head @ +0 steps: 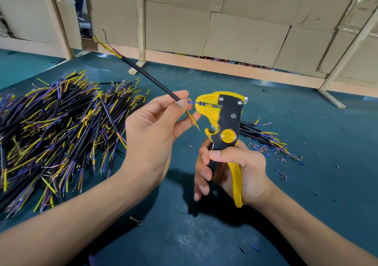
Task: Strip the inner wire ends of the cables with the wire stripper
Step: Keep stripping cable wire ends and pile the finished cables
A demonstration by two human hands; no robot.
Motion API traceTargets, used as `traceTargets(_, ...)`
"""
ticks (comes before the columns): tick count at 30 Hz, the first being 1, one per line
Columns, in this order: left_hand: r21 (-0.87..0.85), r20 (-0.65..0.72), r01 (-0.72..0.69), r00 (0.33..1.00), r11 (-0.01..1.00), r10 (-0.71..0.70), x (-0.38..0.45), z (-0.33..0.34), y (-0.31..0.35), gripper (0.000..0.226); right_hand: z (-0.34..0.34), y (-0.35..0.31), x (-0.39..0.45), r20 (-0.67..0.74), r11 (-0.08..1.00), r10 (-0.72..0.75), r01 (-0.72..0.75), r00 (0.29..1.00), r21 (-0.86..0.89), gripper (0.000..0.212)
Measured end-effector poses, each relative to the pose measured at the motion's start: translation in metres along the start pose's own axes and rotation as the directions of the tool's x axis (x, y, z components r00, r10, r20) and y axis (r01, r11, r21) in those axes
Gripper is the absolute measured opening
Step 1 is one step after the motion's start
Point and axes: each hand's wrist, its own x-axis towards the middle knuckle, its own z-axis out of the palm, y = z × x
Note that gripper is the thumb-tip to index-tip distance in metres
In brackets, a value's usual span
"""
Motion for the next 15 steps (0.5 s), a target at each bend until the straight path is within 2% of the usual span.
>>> traceTargets(8,0.001,-0.051,0.036,0.998,0.999,-0.036,0.0023,-0.0011,-0.0015,0.016,0.0030,0.0011,0.0005,-0.107,1.000,-0.018,0.018,0.994,-0.002,0.019)
traceTargets(12,-0.039,-0.026,0.057,0.998,0.998,-0.058,0.0041,-0.0013,-0.0001,0.022,0.0032,0.0000,-0.0001,-0.067,1.000,-0.009,0.011,0.998,0.027,0.013)
traceTargets(15,-0.085,-0.003,0.126,0.992,0.988,-0.127,0.0035,0.0007,0.0009,0.020,0.0014,0.0005,0.0002,-0.021,0.999,-0.004,0.005,1.000,0.046,0.025)
